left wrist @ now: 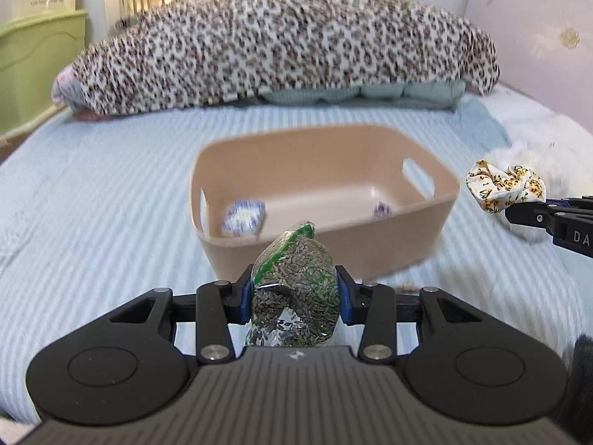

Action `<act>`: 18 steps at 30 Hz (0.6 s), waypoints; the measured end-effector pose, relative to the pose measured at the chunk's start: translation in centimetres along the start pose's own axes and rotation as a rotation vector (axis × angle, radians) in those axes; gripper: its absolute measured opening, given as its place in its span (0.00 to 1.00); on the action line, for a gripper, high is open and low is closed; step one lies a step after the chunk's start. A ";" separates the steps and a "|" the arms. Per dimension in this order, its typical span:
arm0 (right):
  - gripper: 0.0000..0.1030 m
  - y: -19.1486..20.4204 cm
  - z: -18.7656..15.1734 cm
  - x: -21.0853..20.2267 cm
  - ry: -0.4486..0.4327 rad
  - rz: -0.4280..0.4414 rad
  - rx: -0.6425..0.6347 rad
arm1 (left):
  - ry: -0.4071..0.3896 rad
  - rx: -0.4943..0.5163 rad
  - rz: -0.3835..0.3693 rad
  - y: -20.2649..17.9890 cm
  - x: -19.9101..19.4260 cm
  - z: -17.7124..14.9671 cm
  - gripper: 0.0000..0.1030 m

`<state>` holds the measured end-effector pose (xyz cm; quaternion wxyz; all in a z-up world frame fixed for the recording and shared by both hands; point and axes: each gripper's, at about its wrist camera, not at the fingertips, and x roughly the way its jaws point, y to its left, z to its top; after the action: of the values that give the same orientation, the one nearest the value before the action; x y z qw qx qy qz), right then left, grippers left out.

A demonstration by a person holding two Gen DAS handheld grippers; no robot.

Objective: Organize objects
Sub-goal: 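Carry the bag and scrunchie over the basket and open both tools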

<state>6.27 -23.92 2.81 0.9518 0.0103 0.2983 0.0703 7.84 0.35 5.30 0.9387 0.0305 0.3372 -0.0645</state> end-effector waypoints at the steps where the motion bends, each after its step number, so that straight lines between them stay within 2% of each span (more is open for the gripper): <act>1: 0.10 0.2 0.5 -0.1 -0.013 0.005 -0.002 | -0.014 0.001 0.002 0.0 -0.2 0.5 0.43; 8: 0.10 1.2 4.4 -0.2 -0.108 0.043 0.009 | -0.094 0.021 0.035 0.1 -0.2 3.8 0.43; 14: 0.10 1.4 6.7 2.6 -0.104 0.061 0.032 | -0.114 0.059 0.080 0.1 2.6 5.9 0.43; 18: 0.10 1.8 7.5 5.3 -0.089 0.048 0.016 | -0.086 0.063 0.102 0.1 5.7 6.8 0.43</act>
<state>14.61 -21.21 6.03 0.9620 0.0283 0.2561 0.0904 16.50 -0.80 6.88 0.9530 0.0744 0.2922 -0.0286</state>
